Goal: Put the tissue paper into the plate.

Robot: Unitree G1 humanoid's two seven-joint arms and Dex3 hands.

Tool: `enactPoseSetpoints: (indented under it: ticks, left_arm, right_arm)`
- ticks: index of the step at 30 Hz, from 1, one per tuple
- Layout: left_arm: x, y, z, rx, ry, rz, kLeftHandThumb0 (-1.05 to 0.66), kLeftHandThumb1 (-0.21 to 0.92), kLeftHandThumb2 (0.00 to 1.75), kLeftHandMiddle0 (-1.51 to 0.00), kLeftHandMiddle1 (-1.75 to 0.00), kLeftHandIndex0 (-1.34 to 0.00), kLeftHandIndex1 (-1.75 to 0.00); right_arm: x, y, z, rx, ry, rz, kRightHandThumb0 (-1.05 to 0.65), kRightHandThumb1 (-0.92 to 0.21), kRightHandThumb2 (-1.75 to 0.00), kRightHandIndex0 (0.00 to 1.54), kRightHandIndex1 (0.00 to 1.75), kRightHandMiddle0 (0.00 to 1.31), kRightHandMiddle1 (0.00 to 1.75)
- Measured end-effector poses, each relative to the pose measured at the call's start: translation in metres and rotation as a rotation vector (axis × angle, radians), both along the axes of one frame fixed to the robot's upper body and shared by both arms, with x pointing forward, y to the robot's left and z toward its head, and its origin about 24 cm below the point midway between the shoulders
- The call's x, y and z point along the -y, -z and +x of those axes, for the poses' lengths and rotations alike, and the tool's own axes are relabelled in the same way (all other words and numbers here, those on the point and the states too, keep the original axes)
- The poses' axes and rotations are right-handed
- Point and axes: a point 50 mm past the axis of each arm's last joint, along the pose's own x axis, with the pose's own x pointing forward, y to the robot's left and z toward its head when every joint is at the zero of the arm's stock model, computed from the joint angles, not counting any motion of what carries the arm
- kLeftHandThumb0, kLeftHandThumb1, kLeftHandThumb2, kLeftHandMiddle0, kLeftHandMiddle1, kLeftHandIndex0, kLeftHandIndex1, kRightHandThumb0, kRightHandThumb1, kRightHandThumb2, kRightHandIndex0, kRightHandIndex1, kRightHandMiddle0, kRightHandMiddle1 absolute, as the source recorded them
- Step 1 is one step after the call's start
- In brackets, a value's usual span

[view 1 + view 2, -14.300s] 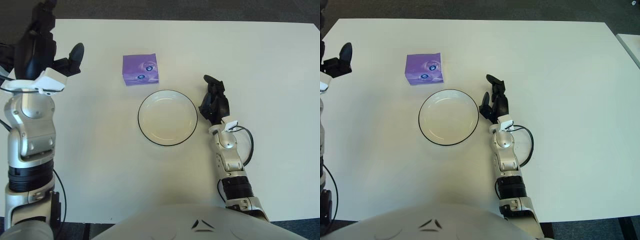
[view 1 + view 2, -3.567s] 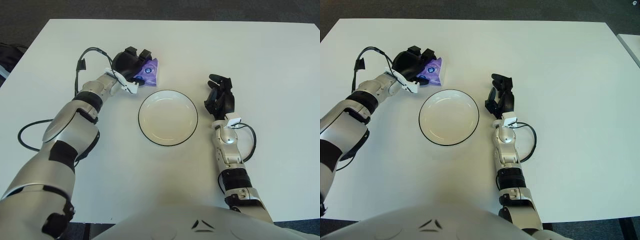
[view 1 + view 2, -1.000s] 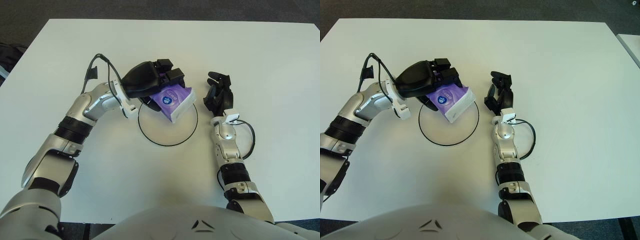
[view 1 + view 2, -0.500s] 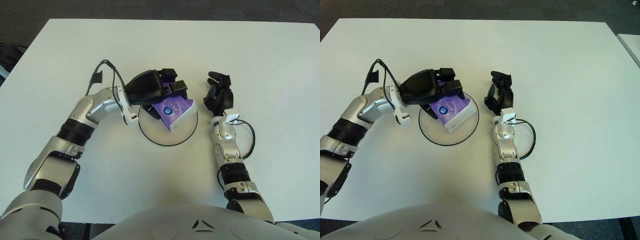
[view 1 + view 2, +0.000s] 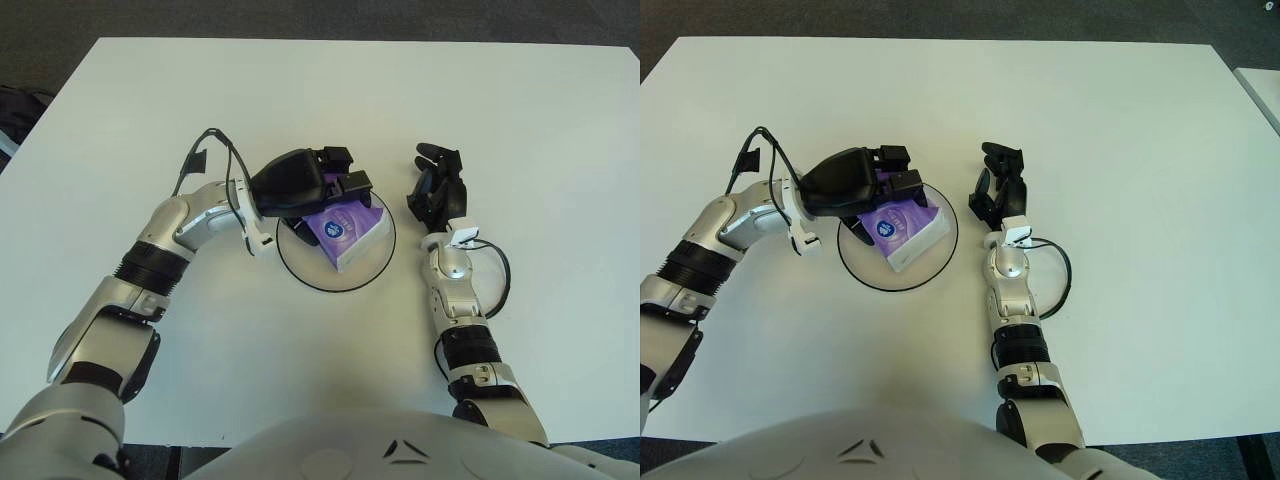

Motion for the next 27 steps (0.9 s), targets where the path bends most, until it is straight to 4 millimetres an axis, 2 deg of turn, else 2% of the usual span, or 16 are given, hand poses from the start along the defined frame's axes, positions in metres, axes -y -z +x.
enactPoseSetpoints:
  ticks: [5,7,11,12,13,14,16,18,19,21,22,27]
  left_arm:
    - [-0.001,0.0,0.0,0.004,-0.001,-0.016,-0.46,0.35,1.27,-1.14,-1.75,-0.58,-1.75]
    - [-0.001,0.0,0.001,0.004,0.001,-0.032,-0.45,0.39,1.22,-1.07,-1.75,-0.55,-1.75]
    - [0.001,0.0,0.001,-0.001,0.002,-0.066,-0.42,0.58,0.97,-0.74,-1.75,-0.41,-1.75]
    - [0.001,0.0,0.001,-0.005,0.0,-0.07,-0.58,0.71,0.9,-0.48,-1.72,-0.29,-1.72]
    - [0.001,0.0,0.001,-0.013,-0.006,-0.068,-0.64,0.75,0.87,-0.39,-1.72,-0.25,-1.71]
    - [0.001,0.0,0.002,-0.023,-0.012,-0.063,-0.76,0.81,0.84,-0.25,-1.36,-0.16,-1.49]
    - [0.0,0.0,0.003,-0.053,-0.025,-0.037,-0.91,0.88,0.81,-0.1,-0.85,-0.06,-1.14]
    - [-0.002,0.0,0.004,-0.081,-0.038,0.004,-0.97,0.9,0.81,-0.05,-0.62,-0.03,-0.97]
    - [-0.004,0.0,0.004,-0.091,-0.043,0.024,-0.98,0.9,0.81,-0.04,-0.57,-0.03,-0.93]
    - [-0.007,0.0,0.004,-0.109,-0.053,0.06,-1.02,0.91,0.81,-0.02,-0.31,-0.01,-0.66]
    - [-0.008,0.001,0.004,-0.118,-0.056,0.082,-1.03,0.92,0.81,-0.01,-0.23,-0.01,-0.58]
    - [-0.012,0.003,0.003,-0.132,-0.061,0.175,-1.05,0.92,0.77,0.0,-0.05,0.0,-0.31]
  right_arm:
    - [0.0,0.0,0.001,0.0,-0.001,0.0,-0.57,-0.92,-0.9,0.38,0.84,0.05,1.17]
    - [0.0,0.0,0.001,0.0,-0.002,0.0,-0.57,-0.92,-0.9,0.38,0.85,0.05,1.17]
    - [0.0,0.0,0.001,0.001,-0.001,-0.001,-0.57,-0.92,-0.9,0.39,0.85,0.07,1.18]
    - [0.0,0.0,0.001,0.0,-0.001,-0.001,-0.57,-0.92,-0.9,0.39,0.85,0.07,1.18]
    - [0.0,0.0,0.001,0.0,-0.001,-0.001,-0.57,-0.92,-0.9,0.39,0.86,0.07,1.18]
    - [0.0,0.0,0.001,0.0,-0.001,-0.001,-0.58,-0.92,-0.9,0.39,0.85,0.07,1.18]
    - [0.0,0.0,0.002,0.0,-0.001,-0.002,-0.58,-0.92,-0.89,0.38,0.85,0.08,1.18]
    - [0.0,0.0,0.002,0.0,-0.001,-0.002,-0.58,-0.92,-0.89,0.38,0.85,0.08,1.18]
    - [0.0,0.0,0.002,0.0,-0.001,-0.002,-0.58,-0.92,-0.88,0.38,0.85,0.09,1.18]
    - [0.0,0.0,0.002,0.0,0.001,-0.001,-0.57,-0.92,-0.86,0.38,0.85,0.13,1.2]
    - [0.0,0.0,0.002,0.0,0.004,0.0,-0.57,-0.92,-0.85,0.38,0.85,0.15,1.2]
    - [0.001,0.0,0.002,-0.002,0.023,0.005,-0.56,-0.92,-0.84,0.38,0.84,0.21,1.21]
